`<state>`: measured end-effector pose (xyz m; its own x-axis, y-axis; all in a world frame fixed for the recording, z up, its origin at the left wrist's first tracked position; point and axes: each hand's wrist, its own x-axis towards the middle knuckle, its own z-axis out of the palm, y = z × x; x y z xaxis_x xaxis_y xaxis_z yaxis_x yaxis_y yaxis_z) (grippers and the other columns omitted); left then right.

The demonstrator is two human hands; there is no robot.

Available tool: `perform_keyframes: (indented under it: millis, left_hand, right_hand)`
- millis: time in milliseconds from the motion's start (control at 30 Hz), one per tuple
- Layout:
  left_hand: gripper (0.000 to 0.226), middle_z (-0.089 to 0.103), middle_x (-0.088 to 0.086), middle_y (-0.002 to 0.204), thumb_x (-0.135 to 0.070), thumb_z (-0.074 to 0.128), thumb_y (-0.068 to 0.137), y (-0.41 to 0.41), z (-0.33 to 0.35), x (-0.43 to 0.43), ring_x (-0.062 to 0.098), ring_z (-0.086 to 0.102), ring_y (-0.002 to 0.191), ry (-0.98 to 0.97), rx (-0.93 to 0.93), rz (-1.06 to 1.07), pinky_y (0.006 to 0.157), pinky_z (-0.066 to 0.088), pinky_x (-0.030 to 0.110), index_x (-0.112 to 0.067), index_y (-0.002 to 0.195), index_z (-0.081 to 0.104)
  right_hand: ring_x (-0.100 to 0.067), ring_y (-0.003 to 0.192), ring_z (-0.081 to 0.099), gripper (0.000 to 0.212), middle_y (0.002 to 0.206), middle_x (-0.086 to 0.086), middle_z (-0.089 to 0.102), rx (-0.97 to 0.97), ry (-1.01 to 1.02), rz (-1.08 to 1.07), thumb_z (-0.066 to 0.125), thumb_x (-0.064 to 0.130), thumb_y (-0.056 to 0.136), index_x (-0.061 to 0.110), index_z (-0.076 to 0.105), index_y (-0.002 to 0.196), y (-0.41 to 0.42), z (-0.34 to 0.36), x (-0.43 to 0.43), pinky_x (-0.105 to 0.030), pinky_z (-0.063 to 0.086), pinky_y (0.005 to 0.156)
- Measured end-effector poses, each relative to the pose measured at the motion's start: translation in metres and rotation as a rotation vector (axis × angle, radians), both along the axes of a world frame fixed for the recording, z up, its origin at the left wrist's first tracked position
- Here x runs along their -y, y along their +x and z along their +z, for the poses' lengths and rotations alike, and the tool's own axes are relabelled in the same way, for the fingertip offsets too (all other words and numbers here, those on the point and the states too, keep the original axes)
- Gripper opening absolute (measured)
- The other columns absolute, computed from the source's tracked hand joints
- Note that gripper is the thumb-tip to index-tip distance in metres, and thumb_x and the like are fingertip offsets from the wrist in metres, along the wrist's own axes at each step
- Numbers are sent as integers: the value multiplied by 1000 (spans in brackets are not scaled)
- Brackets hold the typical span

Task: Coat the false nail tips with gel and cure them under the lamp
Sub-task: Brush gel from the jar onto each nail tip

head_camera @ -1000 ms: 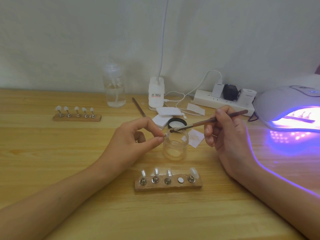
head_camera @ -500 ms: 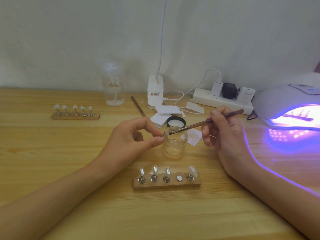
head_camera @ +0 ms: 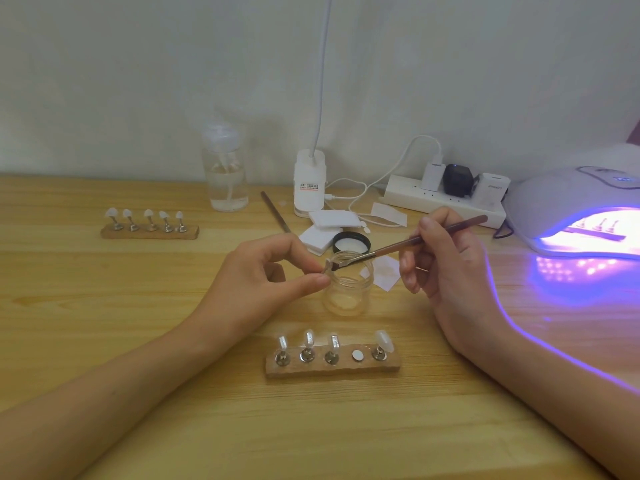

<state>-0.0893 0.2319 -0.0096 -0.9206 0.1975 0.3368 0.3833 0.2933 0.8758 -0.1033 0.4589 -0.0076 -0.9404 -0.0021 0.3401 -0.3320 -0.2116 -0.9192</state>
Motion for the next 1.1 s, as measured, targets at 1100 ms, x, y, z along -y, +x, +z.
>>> perform_keyframes:
  millis: [1100]
  left_hand:
    - [11, 71, -11, 85, -20, 80, 78, -1, -1, 1, 5, 38, 47, 32, -8, -40, 48, 35, 12, -24, 81, 69]
  right_hand:
    - [-14, 44, 47, 27, 55, -3, 56, 16, -1, -67, 47, 21, 103, 19, 52, 76, -1, 0, -2, -20, 39, 42]
